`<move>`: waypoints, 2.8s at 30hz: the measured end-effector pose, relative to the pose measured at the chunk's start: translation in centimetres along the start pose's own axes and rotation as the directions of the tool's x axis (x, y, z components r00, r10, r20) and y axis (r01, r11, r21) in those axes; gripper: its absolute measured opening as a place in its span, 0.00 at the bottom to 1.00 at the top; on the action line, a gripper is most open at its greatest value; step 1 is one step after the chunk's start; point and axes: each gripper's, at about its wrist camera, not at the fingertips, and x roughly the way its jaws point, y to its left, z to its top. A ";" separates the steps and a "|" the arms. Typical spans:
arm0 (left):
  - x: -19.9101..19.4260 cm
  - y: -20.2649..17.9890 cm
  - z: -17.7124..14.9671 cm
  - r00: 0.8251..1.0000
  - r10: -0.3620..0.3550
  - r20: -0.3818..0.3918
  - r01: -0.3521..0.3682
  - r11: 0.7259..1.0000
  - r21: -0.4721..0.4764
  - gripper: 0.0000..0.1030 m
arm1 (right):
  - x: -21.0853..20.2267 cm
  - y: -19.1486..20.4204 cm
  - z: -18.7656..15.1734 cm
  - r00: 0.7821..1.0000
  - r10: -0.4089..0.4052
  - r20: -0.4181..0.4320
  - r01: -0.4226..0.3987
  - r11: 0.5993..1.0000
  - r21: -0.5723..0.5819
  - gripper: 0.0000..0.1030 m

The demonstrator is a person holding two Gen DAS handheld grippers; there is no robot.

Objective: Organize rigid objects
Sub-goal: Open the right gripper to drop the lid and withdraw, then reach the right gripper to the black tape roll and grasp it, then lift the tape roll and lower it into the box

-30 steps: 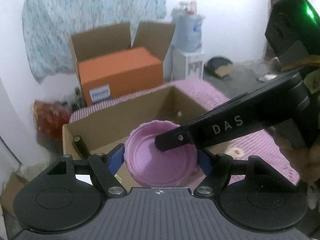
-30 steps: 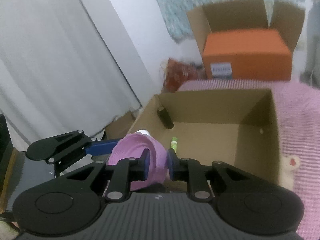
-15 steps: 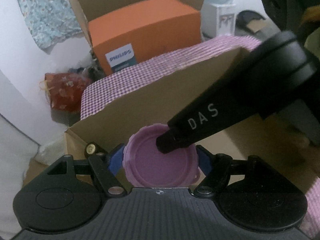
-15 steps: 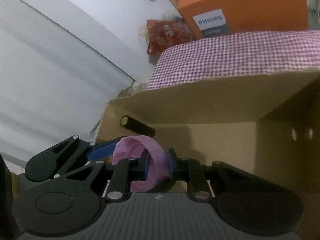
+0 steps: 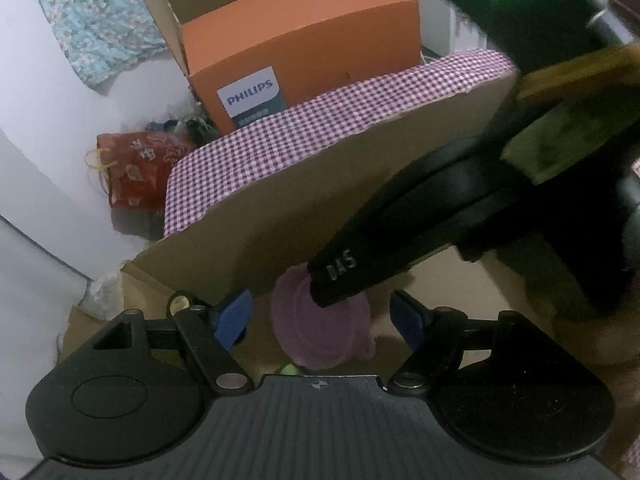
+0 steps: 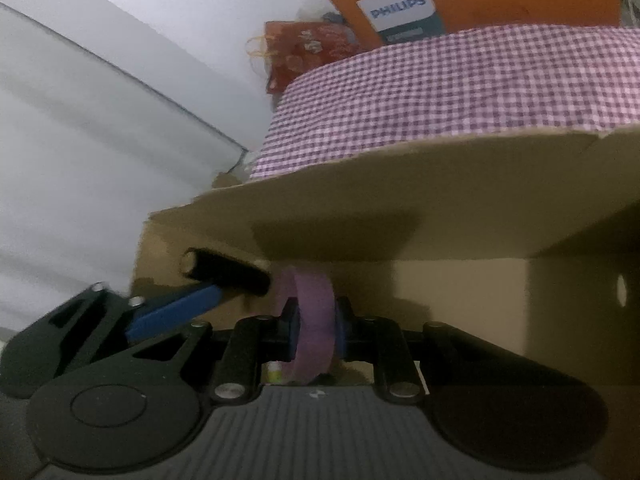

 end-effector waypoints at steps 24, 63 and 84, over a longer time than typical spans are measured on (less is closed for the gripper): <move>-14.6 -0.2 -6.3 0.950 -0.075 0.304 0.100 0.993 -0.065 0.80 | -17.4 1.8 -8.9 0.943 0.214 0.255 -0.212 0.977 -0.036 0.43; -5.9 -5.2 -22.9 0.975 -0.180 0.127 0.202 0.960 -0.192 0.73 | -7.0 2.4 -29.3 0.984 -0.008 0.177 0.022 0.997 -0.076 0.33; -6.0 -5.9 -22.8 0.970 -0.188 0.152 0.215 0.958 -0.187 0.65 | -5.7 4.5 -29.7 0.978 -0.074 0.194 0.107 0.981 -0.165 0.21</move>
